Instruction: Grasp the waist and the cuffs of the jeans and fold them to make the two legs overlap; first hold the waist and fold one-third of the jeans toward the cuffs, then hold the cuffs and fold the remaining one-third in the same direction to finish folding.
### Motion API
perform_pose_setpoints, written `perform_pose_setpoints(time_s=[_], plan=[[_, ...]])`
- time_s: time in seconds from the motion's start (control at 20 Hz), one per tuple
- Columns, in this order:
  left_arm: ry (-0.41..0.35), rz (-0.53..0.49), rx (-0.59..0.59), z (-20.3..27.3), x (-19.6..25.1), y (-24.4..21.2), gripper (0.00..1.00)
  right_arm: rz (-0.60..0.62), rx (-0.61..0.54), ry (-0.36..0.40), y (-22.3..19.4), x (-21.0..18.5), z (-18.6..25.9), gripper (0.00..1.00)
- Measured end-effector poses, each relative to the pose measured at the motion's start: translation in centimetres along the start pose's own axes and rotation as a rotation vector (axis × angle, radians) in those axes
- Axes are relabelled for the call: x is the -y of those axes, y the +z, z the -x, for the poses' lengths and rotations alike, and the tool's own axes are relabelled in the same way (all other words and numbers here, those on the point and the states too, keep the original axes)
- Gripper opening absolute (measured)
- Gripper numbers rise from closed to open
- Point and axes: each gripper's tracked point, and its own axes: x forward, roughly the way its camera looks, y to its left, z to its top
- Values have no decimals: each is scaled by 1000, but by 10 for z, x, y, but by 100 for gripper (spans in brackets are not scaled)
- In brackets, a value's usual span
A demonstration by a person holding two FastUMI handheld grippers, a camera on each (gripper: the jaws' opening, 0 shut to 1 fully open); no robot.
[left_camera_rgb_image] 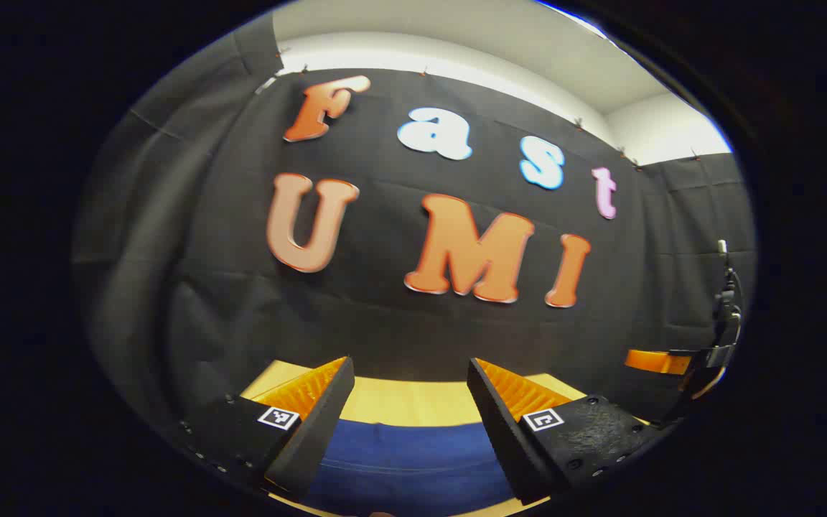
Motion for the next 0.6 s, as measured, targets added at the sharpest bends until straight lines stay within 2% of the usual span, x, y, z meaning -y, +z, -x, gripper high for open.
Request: perform_pose_setpoints(time_s=[0.05, 0.25, 0.35, 0.45, 0.5, 0.6], plan=[[28, -25, 11, 4, -17, 7, 97, 7, 2, -2, 3, 2, 1, 98], [172, -47, 70, 16, -60, 22, 94, 65, -14, -26, 2, 26, -1, 98], [205, -93, 62, 21, -63, 24, 97, 66, -27, -29, 4, 47, 0, 100], [226, -124, 67, 22, -58, 28, 94, 88, -30, -55, 9, 76, 0, 97], [228, -115, 71, 24, -54, 29, 97, 116, -41, -85, 11, 94, -2, 97], [236, -82, 61, 29, -45, 24, 97, 154, -54, -113, 15, 117, -3, 98]])
